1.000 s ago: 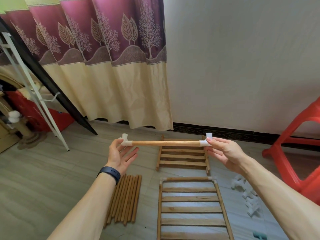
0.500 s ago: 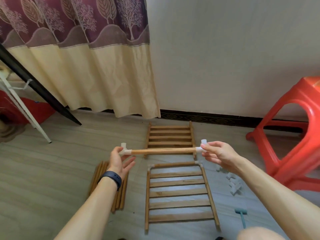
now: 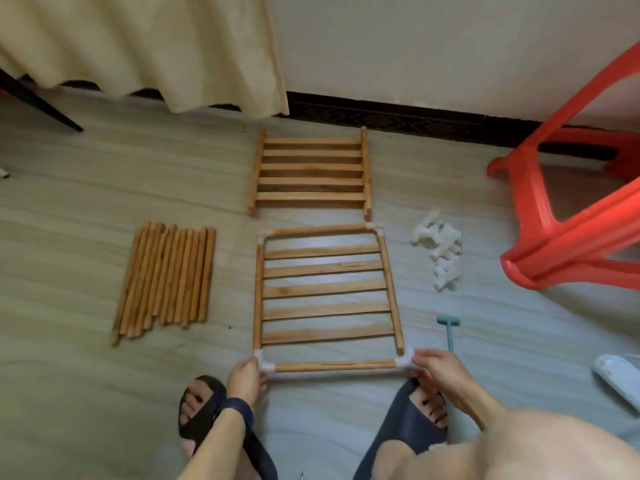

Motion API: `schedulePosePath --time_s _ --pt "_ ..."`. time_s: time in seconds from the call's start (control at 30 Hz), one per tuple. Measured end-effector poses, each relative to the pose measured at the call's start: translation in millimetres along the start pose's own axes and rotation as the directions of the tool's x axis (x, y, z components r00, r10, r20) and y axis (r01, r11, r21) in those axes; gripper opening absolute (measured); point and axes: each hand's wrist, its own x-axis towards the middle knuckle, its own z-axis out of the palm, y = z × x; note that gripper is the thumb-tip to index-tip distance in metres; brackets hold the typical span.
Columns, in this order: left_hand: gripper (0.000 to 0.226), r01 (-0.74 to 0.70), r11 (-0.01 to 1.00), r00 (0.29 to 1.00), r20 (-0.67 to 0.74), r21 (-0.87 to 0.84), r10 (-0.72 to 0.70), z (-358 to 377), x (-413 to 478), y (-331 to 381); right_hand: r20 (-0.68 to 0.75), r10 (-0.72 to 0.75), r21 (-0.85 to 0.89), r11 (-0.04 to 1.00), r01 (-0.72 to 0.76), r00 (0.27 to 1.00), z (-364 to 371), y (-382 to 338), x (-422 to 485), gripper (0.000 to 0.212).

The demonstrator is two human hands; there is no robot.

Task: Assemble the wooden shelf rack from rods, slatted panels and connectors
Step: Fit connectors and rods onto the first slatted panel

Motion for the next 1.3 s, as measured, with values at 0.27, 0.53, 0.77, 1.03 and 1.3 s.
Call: schedulePosePath --time_s 0.27,0.53,0.77,1.03,1.3 --pt "0.022 -0.130 0.851 0.986 -0.026 0.509 0.166 -5 20 -12 -0.033 -0.048 -0.211 0.977 0.040 0.998 4 -2 6 0.016" --pt "0.035 -0.140 0.853 0.971 -0.097 0.503 0.217 -4 26 -23 -0.003 -0.031 -0.326 0.945 0.028 1.000 16 2 7 0.020" --pt "0.039 -0.183 0.820 0.963 -0.070 0.542 0.261 -4 30 -15 -0.036 -0.074 -0.357 0.933 0.057 0.997 23 -9 6 0.010" --pt "0.039 -0.225 0.876 0.963 -0.038 0.427 0.265 13 28 -14 -0.067 -0.124 -0.415 0.906 0.085 0.990 27 -13 2 0.038" --pt "0.047 -0.266 0.833 0.950 -0.012 0.486 0.311 14 30 -11 -0.127 -0.141 -0.411 0.908 0.078 0.982 28 -13 8 0.042"
